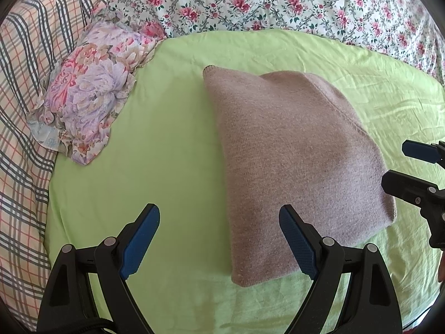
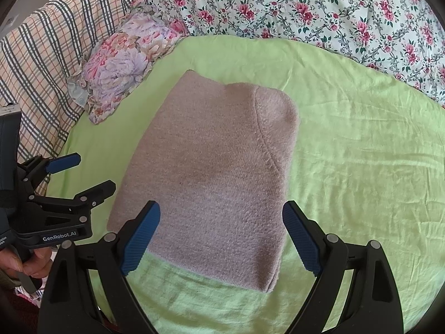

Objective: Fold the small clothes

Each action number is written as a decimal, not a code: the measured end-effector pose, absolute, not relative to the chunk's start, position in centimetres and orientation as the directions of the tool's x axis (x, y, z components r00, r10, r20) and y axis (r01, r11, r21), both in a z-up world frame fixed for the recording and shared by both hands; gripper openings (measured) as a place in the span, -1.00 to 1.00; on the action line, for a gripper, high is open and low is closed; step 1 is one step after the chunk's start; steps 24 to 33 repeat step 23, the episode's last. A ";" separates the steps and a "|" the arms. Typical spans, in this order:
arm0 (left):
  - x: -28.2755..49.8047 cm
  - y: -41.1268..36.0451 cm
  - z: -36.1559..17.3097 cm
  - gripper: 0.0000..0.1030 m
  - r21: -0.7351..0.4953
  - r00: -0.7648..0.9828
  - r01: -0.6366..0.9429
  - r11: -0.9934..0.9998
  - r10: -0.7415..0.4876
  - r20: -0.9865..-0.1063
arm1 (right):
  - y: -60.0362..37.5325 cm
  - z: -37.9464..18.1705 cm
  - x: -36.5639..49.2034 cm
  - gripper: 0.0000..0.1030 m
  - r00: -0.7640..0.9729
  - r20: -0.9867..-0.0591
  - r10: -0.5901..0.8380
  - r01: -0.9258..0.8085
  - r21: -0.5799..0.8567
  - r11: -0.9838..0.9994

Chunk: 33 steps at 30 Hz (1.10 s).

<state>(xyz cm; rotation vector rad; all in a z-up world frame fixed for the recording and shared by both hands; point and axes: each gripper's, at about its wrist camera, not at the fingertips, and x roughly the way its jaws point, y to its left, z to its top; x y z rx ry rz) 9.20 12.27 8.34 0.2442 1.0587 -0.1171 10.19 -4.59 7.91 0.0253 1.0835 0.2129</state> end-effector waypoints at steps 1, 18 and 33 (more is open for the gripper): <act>9.1 12.2 8.4 0.71 0.148 0.497 0.209 0.967 0.025 -0.867 | -4.6 7.8 10.3 0.74 0.449 -0.875 0.184 -0.157 0.125 0.980; 10.4 12.5 8.7 0.71 0.184 0.519 0.176 0.967 0.068 -0.852 | -4.6 7.7 10.8 0.74 0.441 -0.876 0.196 -0.154 0.141 0.978; 10.6 13.1 9.1 0.71 0.173 0.526 0.146 0.974 0.072 -0.848 | -4.6 7.2 10.9 0.75 0.423 -0.886 0.190 -0.146 0.140 0.979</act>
